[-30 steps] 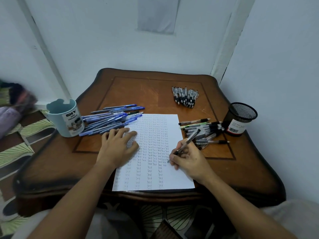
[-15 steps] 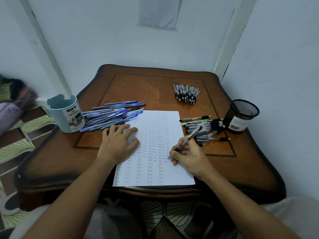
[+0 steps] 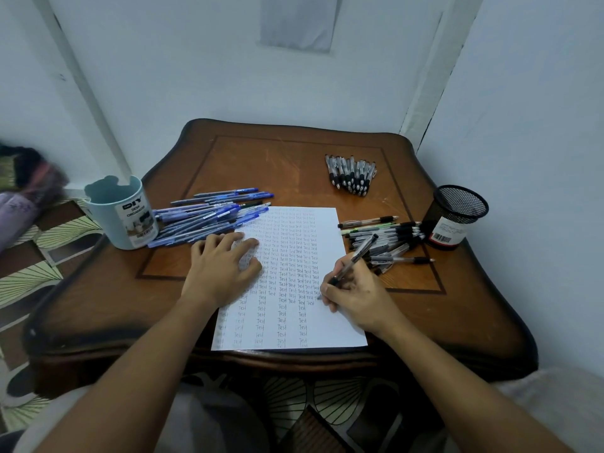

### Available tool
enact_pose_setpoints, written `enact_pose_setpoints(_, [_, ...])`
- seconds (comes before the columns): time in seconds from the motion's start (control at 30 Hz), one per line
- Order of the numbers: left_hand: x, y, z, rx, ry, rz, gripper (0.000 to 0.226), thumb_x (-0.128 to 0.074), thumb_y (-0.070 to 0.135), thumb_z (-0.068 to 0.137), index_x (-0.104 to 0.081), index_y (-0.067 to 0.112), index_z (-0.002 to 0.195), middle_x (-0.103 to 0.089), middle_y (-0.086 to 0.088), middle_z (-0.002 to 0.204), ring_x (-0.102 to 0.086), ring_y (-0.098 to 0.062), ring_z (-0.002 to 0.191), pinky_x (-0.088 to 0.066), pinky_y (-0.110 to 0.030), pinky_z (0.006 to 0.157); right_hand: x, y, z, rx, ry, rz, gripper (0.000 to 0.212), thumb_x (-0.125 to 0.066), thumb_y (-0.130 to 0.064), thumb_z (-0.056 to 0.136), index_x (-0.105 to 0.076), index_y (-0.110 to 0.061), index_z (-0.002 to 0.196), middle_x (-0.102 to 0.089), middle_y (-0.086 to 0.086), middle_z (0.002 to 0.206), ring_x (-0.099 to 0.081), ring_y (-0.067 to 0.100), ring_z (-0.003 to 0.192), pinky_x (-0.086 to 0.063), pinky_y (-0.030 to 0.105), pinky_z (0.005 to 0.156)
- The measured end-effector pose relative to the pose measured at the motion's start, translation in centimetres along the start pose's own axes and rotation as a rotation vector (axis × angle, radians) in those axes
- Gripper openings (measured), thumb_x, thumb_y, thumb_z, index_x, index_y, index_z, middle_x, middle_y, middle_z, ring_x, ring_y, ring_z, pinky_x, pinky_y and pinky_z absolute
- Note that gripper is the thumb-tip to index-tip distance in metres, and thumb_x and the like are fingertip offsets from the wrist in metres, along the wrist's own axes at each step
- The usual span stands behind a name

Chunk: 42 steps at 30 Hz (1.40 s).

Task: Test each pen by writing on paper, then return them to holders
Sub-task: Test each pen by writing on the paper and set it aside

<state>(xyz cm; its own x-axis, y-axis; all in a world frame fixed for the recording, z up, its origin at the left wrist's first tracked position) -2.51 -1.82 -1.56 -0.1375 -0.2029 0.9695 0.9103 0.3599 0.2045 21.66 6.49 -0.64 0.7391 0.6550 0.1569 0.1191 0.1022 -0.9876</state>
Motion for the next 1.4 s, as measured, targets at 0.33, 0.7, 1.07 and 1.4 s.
enact_pose_setpoints(0.33, [-0.1,0.0,0.0,-0.002,-0.005,-0.006,0.067,-0.015,0.065,0.083,-0.045,0.044,0.139,-0.039,0.012,0.150,-0.030,-0.016,0.131,-0.019,-0.045,0.110,0.2,0.5,0.2,0.006,0.003,0.005,0.026,-0.065,0.005,0.090,-0.045,-0.009,0.098,-0.066,0.017,0.082,-0.061,0.031,0.070,-0.049,0.037,0.062])
enact_pose_setpoints(0.7, [-0.2,-0.1,0.1,-0.003,-0.009,-0.002,0.067,-0.015,0.066,0.083,-0.044,0.045,0.139,-0.039,0.012,0.151,-0.030,-0.016,0.132,-0.018,-0.046,0.110,0.4,0.7,0.2,0.000,0.026,0.001,0.026,-0.064,0.006,0.090,-0.044,-0.010,0.097,-0.065,0.017,0.080,-0.060,0.031,0.068,-0.049,0.038,0.061])
enact_pose_setpoints(1.07, [-0.2,-0.1,0.1,-0.001,-0.006,0.001,0.068,-0.015,0.066,0.083,-0.044,0.044,0.140,-0.038,0.012,0.151,-0.030,-0.016,0.131,-0.019,-0.045,0.109,0.9,0.5,0.8,-0.070,0.066,0.306,0.018,-0.061,0.002,0.093,-0.046,-0.007,0.095,-0.063,0.022,0.076,-0.062,0.033,0.065,-0.051,0.035,0.053])
enact_pose_setpoints(1.4, [0.0,0.1,0.1,0.006,-0.005,-0.008,0.063,-0.019,0.064,0.084,-0.045,0.045,0.138,-0.039,0.013,0.150,-0.030,-0.016,0.131,-0.018,-0.045,0.109,1.1,0.1,1.2,-0.191,0.113,0.478,0.058,-0.041,-0.057,0.088,-0.056,-0.001,0.088,-0.065,0.035,0.081,-0.068,0.040,0.065,-0.058,0.038,0.055])
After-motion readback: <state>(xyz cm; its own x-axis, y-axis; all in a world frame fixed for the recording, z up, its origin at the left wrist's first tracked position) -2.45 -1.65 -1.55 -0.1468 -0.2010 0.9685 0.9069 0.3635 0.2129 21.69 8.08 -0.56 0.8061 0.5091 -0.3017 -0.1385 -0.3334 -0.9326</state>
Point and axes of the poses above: each hand's wrist, its own z-axis towards the middle knuckle, its own x-axis out of the back of the hand, y = z × x, the point moved 5 cm from there along z, towards the middle knuckle
